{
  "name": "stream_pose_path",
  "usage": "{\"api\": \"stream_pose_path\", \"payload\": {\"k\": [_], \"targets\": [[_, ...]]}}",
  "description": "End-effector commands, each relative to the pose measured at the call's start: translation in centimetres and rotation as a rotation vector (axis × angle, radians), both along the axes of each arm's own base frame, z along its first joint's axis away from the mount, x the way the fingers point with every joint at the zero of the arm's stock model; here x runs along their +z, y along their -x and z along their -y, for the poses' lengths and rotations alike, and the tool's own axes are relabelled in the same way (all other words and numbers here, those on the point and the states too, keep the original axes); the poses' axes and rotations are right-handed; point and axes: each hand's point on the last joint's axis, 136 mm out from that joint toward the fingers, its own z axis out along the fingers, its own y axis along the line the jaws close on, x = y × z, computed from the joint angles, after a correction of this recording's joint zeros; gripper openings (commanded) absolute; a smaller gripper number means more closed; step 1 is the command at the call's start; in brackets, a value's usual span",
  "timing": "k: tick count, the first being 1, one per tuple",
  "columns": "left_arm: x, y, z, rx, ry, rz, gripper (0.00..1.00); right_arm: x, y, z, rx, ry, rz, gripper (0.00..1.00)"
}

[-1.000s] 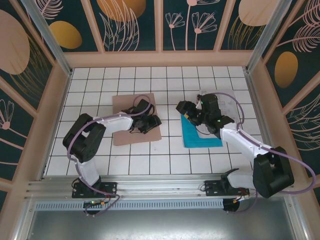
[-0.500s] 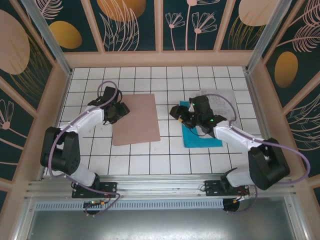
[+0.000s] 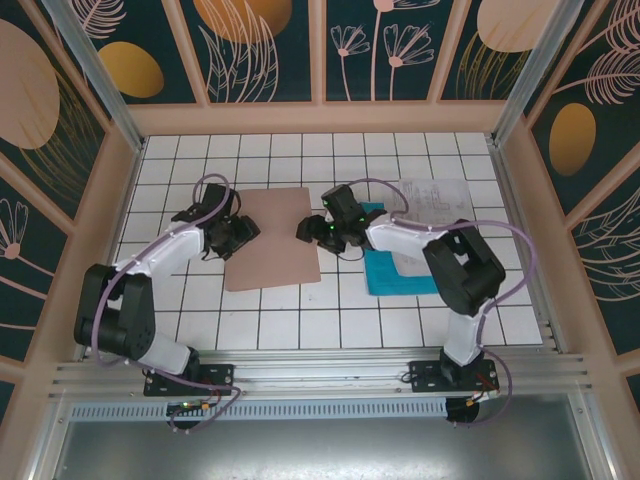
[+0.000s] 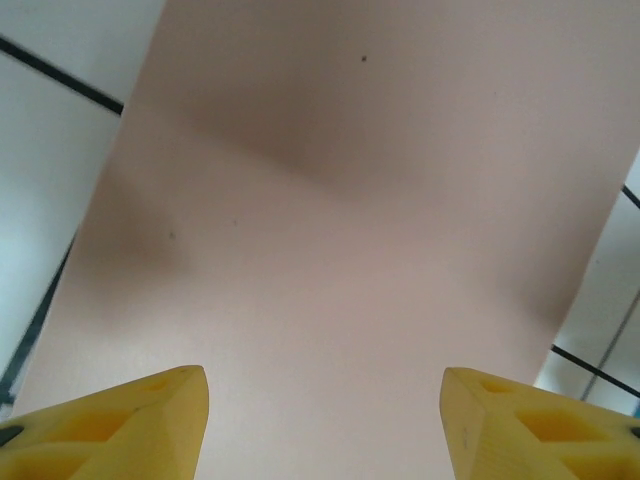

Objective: Put the files into the folder

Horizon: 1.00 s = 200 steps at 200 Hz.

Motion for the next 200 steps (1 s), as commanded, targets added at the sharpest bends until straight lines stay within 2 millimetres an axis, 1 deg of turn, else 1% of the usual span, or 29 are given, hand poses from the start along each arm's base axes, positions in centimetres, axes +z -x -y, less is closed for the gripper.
{"api": "stream_pose_path", "payload": {"k": [1, 32, 56, 100, 157, 178, 200], "targets": [[1.1, 0.8, 1.0, 0.022, 0.082, 0.006, 0.64, -0.6, -1.1, -0.1, 0.011, 0.066, 0.014, 0.63], [1.6, 1.7, 1.5, 0.032, 0.128, 0.005, 0.64, -1.8, -1.7, -1.0, 0.022, 0.072, -0.004, 0.63], [2.1, 2.4, 1.5, 0.037, 0.147, 0.005, 0.64, -2.6, -2.0, -1.1, 0.020, 0.083, -0.015, 0.62], [2.0, 3.6, 1.5, 0.041, 0.167, -0.005, 0.65, -3.6, -2.1, -1.6, 0.029, 0.089, -0.033, 0.62], [2.5, 4.7, 2.1, 0.057, 0.219, -0.015, 0.66, -5.7, -1.5, -0.8, 0.007, 0.132, -0.085, 0.60], [2.1, 5.7, 2.6, 0.074, 0.235, -0.048, 0.68, -6.3, -1.0, -0.4, -0.006, 0.153, -0.108, 0.60], [1.0, 7.3, 3.7, 0.108, 0.227, -0.107, 0.71, -6.9, -0.5, 0.1, -0.029, 0.175, -0.140, 0.60]]}}
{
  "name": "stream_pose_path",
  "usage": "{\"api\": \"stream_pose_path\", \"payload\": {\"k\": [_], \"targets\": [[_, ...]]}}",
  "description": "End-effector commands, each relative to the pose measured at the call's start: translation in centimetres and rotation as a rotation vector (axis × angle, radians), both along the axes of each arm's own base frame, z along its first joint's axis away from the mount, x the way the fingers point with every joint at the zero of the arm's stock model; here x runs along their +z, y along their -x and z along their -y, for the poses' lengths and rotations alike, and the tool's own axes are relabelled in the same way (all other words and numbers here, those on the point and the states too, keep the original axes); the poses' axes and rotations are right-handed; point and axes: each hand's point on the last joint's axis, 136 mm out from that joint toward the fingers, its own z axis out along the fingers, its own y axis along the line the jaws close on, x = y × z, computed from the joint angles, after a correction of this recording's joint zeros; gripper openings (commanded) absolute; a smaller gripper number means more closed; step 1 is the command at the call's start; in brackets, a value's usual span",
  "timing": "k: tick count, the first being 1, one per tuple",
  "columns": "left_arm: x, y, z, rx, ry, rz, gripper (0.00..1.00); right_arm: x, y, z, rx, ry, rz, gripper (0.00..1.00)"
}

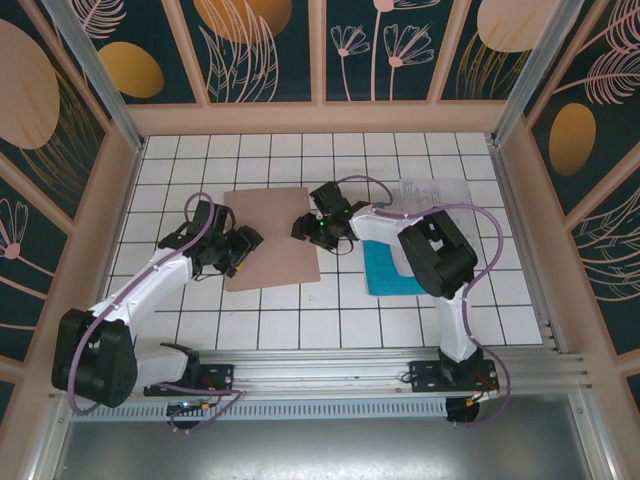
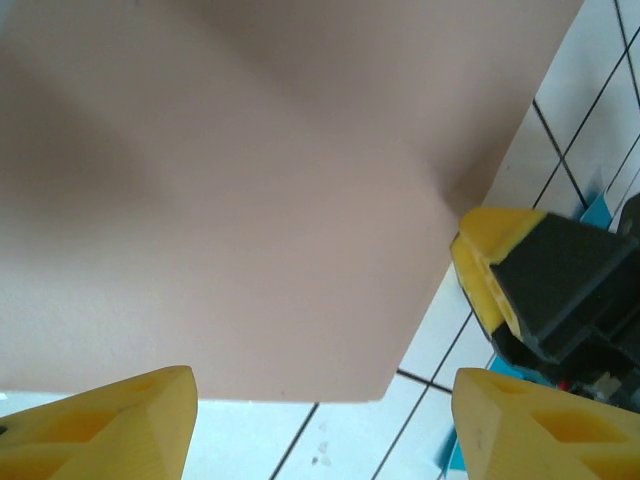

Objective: Put the files into the folder

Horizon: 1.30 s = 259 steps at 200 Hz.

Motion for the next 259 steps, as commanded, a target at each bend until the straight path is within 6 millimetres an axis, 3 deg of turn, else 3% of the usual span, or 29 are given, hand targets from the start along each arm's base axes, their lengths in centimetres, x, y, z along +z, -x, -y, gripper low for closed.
{"api": "stream_pose_path", "payload": {"k": [1, 30, 64, 134, 196, 259], "targets": [[-1.3, 2.4, 1.0, 0.045, 0.014, -0.098, 0.71, -3.3, 1.7, 1.6, -0.042, 0.100, -0.097, 0.60], [-2.2, 3.7, 1.1, 0.167, 0.026, -0.125, 0.73, -3.8, 2.2, 1.9, -0.062, 0.111, -0.129, 0.60], [-2.6, 3.4, 1.0, 0.294, 0.137, -0.081, 0.74, -4.0, 2.5, 2.1, -0.081, 0.119, -0.153, 0.59], [-5.0, 4.6, 0.7, 0.345, 0.141, -0.129, 0.74, -4.2, 2.8, 2.2, -0.087, 0.125, -0.177, 0.59], [-5.9, 3.9, 0.6, 0.362, 0.152, -0.092, 0.73, -4.2, 3.0, 2.1, -0.089, 0.114, -0.188, 0.59], [-6.1, 3.0, 0.3, 0.396, 0.202, 0.003, 0.63, -4.4, 3.1, 2.1, -0.086, 0.111, -0.197, 0.59]]}}
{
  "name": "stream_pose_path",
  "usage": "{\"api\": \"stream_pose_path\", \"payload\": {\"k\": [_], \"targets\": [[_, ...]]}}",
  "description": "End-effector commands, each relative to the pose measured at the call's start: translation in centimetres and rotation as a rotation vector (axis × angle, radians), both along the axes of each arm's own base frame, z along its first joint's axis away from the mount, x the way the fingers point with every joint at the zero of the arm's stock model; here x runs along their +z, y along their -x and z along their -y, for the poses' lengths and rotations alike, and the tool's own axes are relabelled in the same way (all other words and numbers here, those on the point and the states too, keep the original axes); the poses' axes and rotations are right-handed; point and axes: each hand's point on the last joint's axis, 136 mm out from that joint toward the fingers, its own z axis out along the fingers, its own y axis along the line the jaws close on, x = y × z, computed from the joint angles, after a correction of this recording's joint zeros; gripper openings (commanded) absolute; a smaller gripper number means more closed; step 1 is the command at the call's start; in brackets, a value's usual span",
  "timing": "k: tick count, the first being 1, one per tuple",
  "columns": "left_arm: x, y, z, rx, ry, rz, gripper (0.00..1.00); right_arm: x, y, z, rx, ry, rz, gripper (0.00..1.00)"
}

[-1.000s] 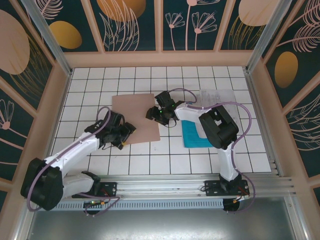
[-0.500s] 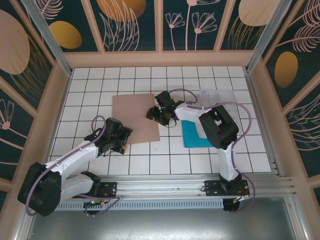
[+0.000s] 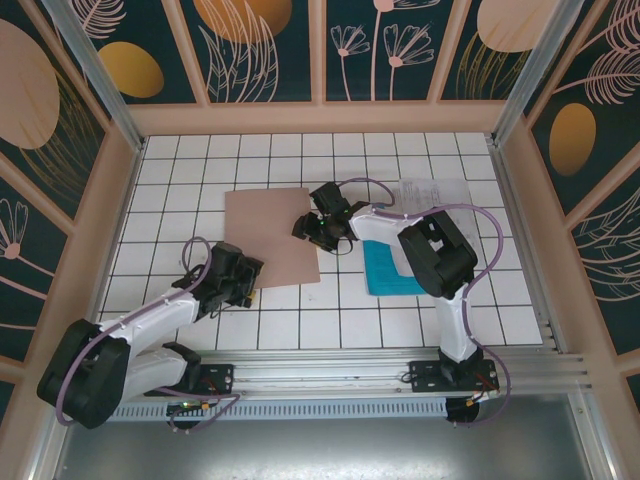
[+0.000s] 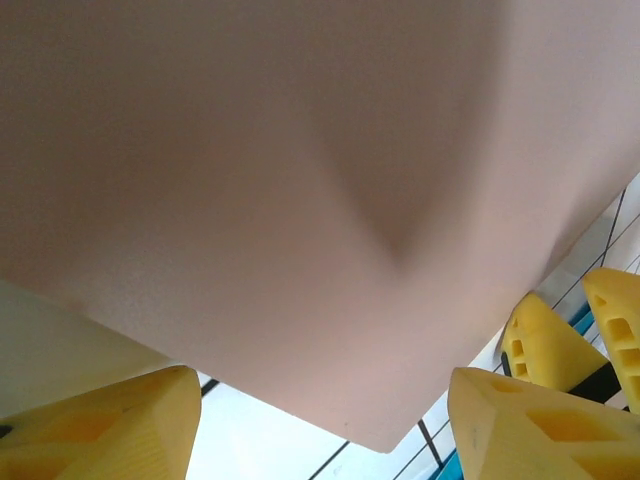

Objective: Put the files into the folder

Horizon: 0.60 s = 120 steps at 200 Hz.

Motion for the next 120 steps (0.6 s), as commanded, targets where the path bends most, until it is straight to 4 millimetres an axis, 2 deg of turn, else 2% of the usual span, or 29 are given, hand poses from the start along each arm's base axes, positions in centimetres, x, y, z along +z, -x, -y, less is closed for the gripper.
{"api": "stream_pose_path", "payload": {"k": [1, 59, 120], "targets": [[0.6, -1.0, -0.1, 0.035, 0.016, 0.079, 0.63, -4.2, 3.1, 1.9, 0.000, 0.111, -0.147, 0.59], [3.0, -2.5, 0.6, 0.029, 0.066, 0.199, 0.52, -4.3, 2.9, 1.7, 0.017, 0.069, -0.162, 0.60], [4.4, -3.6, 1.9, -0.001, 0.124, 0.279, 0.48, -3.7, 2.4, 1.5, 0.034, -0.038, -0.182, 0.63]]}}
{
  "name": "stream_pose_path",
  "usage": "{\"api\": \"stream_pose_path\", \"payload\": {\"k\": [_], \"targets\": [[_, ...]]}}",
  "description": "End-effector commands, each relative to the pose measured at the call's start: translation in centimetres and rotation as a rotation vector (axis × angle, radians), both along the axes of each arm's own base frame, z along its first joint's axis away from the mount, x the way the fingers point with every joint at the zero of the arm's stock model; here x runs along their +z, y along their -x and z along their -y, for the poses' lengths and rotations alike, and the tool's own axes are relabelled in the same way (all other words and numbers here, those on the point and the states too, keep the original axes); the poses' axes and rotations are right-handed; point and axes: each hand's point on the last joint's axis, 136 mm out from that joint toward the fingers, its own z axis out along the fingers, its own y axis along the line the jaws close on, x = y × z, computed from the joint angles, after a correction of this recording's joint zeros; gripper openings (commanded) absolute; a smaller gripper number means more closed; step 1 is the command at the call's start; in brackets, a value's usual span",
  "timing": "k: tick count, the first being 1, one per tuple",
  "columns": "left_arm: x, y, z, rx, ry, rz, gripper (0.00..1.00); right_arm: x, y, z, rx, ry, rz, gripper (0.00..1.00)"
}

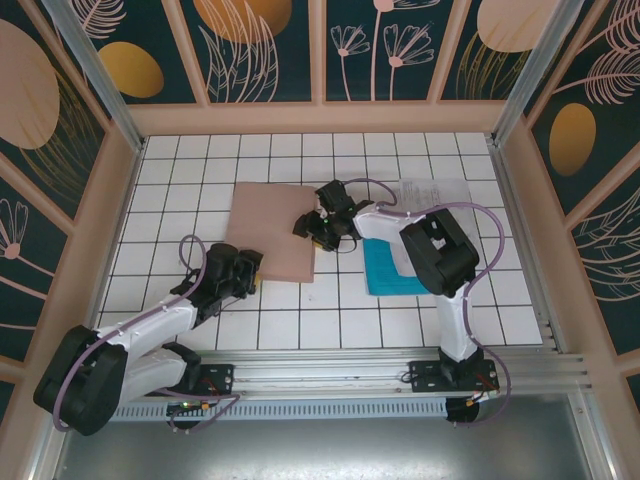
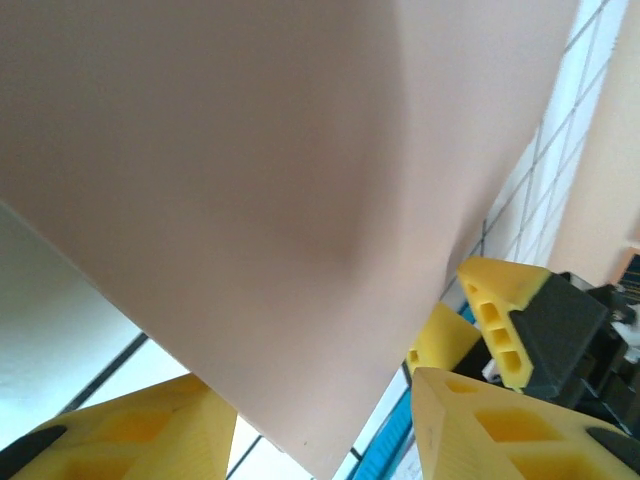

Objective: Put the files into the folder

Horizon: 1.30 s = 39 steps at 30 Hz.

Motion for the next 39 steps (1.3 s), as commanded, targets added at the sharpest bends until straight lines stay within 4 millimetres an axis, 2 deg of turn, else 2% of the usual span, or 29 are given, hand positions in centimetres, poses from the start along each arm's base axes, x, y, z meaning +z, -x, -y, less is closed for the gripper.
{"api": "stream_pose_path", "payload": {"k": [1, 5, 8, 10, 15, 20, 25, 31, 34, 36, 39], "targets": [[1.5, -1.0, 1.0, -0.025, 0.039, 0.084, 0.48, -3.8, 2.4, 1.4, 0.015, 0.039, -0.132, 0.62], [1.6, -1.4, 1.7, -0.047, 0.056, 0.095, 0.44, -2.9, 2.2, 1.0, 0.019, -0.014, -0.125, 0.63], [2.0, -1.7, 2.2, -0.060, 0.068, 0.106, 0.36, -2.3, 1.9, 1.0, 0.012, -0.048, -0.121, 0.63], [2.3, -1.7, 2.3, -0.064, 0.067, 0.110, 0.28, -1.6, 1.6, 0.9, 0.004, -0.074, -0.108, 0.62], [2.7, -1.2, 2.1, -0.057, 0.094, 0.123, 0.00, 1.0, 0.5, 0.8, -0.033, -0.182, -0.061, 0.60], [3.1, -0.4, 2.4, -0.070, 0.155, 0.130, 0.00, 4.5, -0.6, 0.5, -0.070, -0.311, -0.011, 0.58], [3.2, 0.2, 3.1, -0.108, 0.198, 0.132, 0.00, 6.9, -1.2, 0.3, -0.101, -0.416, 0.001, 0.54], [3.2, 0.4, 3.1, -0.108, 0.210, 0.135, 0.00, 6.6, -1.3, 0.5, -0.109, -0.412, -0.006, 0.48], [3.0, 0.6, 3.1, -0.112, 0.211, 0.129, 0.00, 6.2, -1.2, 0.8, -0.116, -0.410, -0.011, 0.42], [2.9, 0.7, 3.1, -0.116, 0.210, 0.122, 0.00, 5.9, -1.0, 1.0, -0.116, -0.405, -0.012, 0.32], [2.6, 0.8, 3.1, -0.122, 0.201, 0.113, 0.00, 5.5, -1.0, 1.2, -0.116, -0.385, -0.012, 0.13]]}}
